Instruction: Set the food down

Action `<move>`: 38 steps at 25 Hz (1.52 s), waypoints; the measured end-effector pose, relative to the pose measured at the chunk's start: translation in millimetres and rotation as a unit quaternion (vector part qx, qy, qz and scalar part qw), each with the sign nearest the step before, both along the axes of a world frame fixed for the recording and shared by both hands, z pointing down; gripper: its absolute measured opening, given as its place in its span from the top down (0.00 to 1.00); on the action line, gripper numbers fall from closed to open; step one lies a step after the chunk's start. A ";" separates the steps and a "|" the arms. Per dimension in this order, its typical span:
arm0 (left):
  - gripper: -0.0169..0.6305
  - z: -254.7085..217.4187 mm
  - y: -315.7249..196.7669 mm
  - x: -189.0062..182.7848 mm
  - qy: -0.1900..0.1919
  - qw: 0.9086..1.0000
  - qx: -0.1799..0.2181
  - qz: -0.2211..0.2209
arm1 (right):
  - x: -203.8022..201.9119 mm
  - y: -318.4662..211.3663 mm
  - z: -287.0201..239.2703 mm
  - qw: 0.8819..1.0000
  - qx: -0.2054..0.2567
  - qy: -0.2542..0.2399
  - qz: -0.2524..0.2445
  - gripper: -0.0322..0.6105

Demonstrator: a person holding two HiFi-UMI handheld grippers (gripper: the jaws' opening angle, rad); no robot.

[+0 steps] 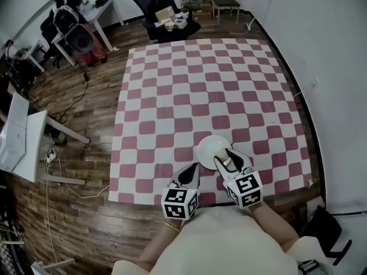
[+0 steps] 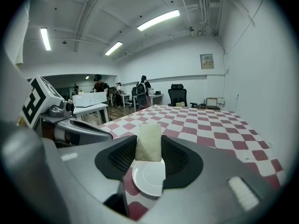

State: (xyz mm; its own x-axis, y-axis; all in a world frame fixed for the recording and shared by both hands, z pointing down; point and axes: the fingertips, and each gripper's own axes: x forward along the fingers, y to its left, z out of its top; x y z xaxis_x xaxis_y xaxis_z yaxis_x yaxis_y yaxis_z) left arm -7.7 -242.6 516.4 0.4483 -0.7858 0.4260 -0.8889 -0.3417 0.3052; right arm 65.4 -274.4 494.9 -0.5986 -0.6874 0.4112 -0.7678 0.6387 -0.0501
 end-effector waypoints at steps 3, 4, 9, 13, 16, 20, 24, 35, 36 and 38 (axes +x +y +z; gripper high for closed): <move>0.96 2.5 -6.1 1.0 0.002 1.000 -0.002 -0.011 | 2.3 -9.3 6.1 1.000 -0.005 0.005 -0.007 0.68; 0.96 3.9 -7.4 0.8 0.001 1.000 -0.004 -0.015 | 2.4 -11.9 8.4 1.000 -0.007 0.007 -0.010 0.68; 0.96 10.9 -15.7 0.0 -0.002 0.999 -0.014 -0.030 | 1.1 -24.2 22.0 0.999 -0.019 0.020 -0.026 0.68; 0.96 19.5 -23.1 -1.7 -0.004 0.999 -0.023 -0.041 | -1.8 -31.5 34.6 0.998 -0.030 0.027 -0.037 0.68; 0.96 24.3 -27.4 -2.3 -0.005 0.998 -0.032 -0.045 | -3.1 -36.4 42.4 0.998 -0.040 0.034 -0.043 0.68; 0.96 31.4 -32.9 -2.6 -0.006 0.998 -0.043 -0.048 | -4.4 -43.7 54.6 0.996 -0.053 0.044 -0.048 0.68; 0.96 35.9 -38.6 -1.2 -0.007 0.997 -0.050 -0.052 | -6.4 -49.6 66.1 0.995 -0.065 0.055 -0.058 0.68; 0.96 48.3 -42.4 1.5 -0.007 0.996 -0.068 -0.060 | -7.7 -55.8 91.0 0.989 -0.094 0.081 -0.077 0.69; 0.96 49.2 -42.3 1.0 -0.007 0.996 -0.069 -0.061 | -8.4 -55.6 93.2 0.989 -0.097 0.084 -0.078 0.68; 0.96 51.0 -42.9 -0.3 -0.006 0.995 -0.072 -0.063 | -9.9 -55.8 97.9 0.988 -0.101 0.089 -0.082 0.68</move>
State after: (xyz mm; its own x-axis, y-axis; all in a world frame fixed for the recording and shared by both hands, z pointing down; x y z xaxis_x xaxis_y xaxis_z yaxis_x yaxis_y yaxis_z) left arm -8.0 -285.5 567.4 0.3448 -0.7660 0.5425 -0.9257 -0.1818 0.3317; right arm 55.5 -330.2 592.8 -0.6001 -0.4813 0.6389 -0.6635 0.7457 -0.0614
